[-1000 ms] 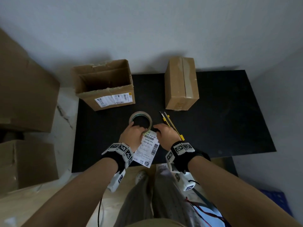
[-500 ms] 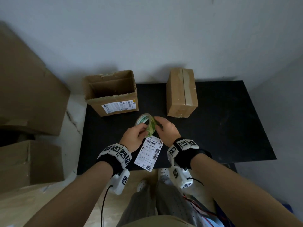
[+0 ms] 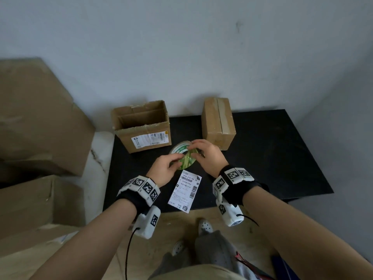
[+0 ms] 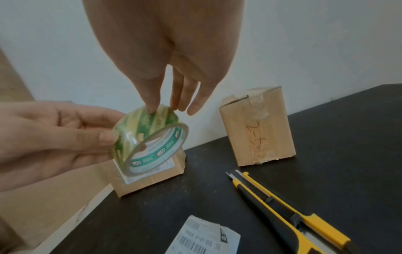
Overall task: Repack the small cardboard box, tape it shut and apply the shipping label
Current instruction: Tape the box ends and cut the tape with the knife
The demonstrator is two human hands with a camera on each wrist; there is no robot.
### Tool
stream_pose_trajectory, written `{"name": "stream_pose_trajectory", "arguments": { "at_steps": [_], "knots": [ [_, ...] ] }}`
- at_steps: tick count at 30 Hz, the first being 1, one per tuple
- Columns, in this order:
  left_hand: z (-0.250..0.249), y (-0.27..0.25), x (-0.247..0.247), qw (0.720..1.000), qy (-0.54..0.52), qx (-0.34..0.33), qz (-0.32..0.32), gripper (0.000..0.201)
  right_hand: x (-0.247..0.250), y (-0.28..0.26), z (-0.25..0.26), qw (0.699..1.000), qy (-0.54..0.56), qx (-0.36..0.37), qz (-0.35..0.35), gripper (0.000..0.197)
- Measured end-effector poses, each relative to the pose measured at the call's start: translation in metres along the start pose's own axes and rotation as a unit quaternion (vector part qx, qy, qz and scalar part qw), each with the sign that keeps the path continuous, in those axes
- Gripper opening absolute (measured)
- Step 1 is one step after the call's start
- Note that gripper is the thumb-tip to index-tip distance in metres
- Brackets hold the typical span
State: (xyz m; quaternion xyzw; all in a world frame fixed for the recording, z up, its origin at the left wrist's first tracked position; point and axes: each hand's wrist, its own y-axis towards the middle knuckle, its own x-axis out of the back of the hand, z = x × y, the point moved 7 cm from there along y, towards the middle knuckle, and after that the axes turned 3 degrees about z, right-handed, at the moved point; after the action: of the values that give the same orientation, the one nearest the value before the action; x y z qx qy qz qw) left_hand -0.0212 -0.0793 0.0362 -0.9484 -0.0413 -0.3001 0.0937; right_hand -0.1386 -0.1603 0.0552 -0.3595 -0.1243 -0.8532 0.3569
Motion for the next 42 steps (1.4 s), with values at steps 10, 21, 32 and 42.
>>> {"name": "stream_pose_trajectory", "arguments": {
  "at_steps": [10, 21, 32, 42],
  "knots": [
    [-0.007, -0.001, 0.009, 0.993, 0.088, -0.027, 0.068, 0.035, 0.010, -0.010, 0.011, 0.997, -0.043, 0.001, 0.071, 0.023],
    [-0.012, -0.001, 0.019, 0.998, -0.036, -0.047, 0.021, 0.025, -0.008, -0.008, -0.006, 0.889, 0.421, -0.181, 0.002, 0.031],
    [-0.021, -0.003, 0.024, 0.996, -0.066, -0.052, -0.037, 0.011, -0.010, -0.006, 0.014, 0.867, 0.484, -0.119, 0.012, 0.033],
    [-0.032, -0.007, 0.032, 0.990, 0.033, -0.099, -0.094, 0.023, -0.009, -0.002, 0.017, 0.846, 0.523, -0.102, -0.023, 0.024]
  ]
}}
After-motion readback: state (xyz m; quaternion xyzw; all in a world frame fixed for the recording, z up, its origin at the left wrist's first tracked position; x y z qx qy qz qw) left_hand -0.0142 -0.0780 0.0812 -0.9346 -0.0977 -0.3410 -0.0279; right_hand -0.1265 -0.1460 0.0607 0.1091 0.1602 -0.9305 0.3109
